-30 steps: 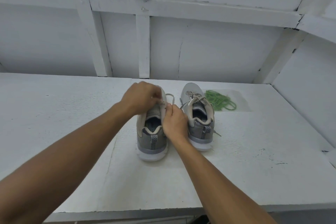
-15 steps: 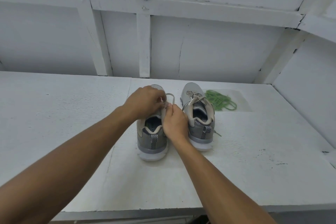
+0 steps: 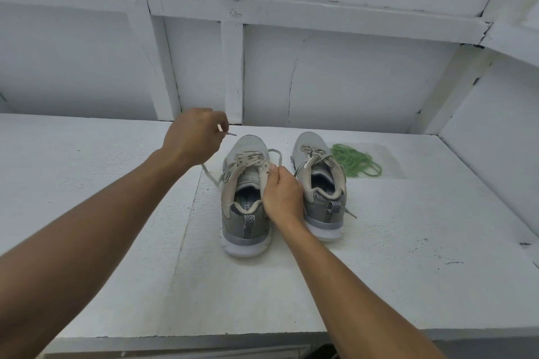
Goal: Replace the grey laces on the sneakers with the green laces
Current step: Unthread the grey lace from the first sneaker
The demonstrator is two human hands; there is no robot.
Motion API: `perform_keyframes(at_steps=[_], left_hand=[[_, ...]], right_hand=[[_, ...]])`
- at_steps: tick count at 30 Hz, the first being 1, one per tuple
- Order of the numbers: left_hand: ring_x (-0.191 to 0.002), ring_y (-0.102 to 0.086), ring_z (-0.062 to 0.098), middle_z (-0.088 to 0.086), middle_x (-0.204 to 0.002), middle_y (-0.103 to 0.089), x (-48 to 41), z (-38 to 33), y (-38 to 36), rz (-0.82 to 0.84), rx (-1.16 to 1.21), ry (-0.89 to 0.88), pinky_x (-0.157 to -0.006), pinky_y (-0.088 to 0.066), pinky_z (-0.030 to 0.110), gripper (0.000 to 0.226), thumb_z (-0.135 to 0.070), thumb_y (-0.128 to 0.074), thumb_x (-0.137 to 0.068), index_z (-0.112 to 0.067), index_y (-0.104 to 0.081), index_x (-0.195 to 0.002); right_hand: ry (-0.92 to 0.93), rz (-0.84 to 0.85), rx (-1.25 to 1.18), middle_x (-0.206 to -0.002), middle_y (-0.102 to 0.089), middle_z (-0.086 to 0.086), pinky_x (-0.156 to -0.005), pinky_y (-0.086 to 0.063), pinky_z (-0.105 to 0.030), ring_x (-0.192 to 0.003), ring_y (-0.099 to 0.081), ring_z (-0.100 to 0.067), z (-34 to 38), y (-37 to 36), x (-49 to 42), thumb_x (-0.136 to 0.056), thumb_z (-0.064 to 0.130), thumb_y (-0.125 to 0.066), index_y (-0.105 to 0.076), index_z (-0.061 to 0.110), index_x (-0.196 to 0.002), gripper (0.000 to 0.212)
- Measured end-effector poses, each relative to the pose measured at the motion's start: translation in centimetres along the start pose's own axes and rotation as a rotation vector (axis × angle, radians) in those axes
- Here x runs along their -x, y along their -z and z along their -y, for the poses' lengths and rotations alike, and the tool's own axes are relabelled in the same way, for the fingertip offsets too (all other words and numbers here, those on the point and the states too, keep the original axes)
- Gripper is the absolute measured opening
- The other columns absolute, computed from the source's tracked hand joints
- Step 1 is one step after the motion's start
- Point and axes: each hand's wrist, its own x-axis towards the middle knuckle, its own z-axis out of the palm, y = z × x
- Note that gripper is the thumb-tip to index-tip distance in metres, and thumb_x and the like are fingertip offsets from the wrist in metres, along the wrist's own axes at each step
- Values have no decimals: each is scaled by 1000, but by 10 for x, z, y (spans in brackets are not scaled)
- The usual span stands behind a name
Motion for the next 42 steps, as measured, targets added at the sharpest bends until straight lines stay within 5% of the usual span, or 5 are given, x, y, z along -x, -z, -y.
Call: perform_keyframes(at_steps=[8, 13, 21, 34, 42], left_hand=[[-125, -45, 26, 6, -132, -57, 27, 16, -19, 243, -200, 78, -99, -40, 43, 21, -32, -61, -92, -28, -72, -109], [-88, -60, 19, 0, -96, -69, 42, -23, -14, 147, 262, 210, -75, -44, 29, 33, -45, -51, -96, -21, -70, -109], [-86, -62, 17, 0, -91, -69, 65, -35, -44, 6, 430, 380, -74, -47, 28, 28, -40, -57, -94, -21, -72, -106], [-87, -60, 21, -4, -82, -67, 76, -35, -62, -119, 779, 654, -80, -47, 40, 28, -33, -47, -98, -19, -70, -89], [-82, -59, 16, -3, -82, -69, 78, -36, -64, -144, 809, 652, -74, -46, 33, 28, -34, -51, -97, -18, -71, -86]], right_hand=[[-4, 14, 14, -108, -64, -18, -73, -29, -29, -101, -55, -33, 0, 0, -1, -105, 32, -32, -61, 3, -103, 41], [-12, 60, 41, -111, -63, -18, -76, -33, -32, -105, -55, -33, 2, 2, -3, -105, 34, -31, -60, 4, -107, 42], [158, 154, 342, -126, -48, -14, -83, -40, -38, -109, -54, -34, 24, 15, -17, -102, 35, -41, -45, 7, -123, 35], [707, 384, 753, -124, -53, -1, -91, -34, -37, -117, -41, -26, 47, -7, -54, -92, 20, -53, -62, 19, -103, 15], [353, 161, 653, -112, -56, -4, -84, -32, -37, -112, -45, -30, 62, 18, -70, -85, 12, -52, -64, 14, -97, 17]])
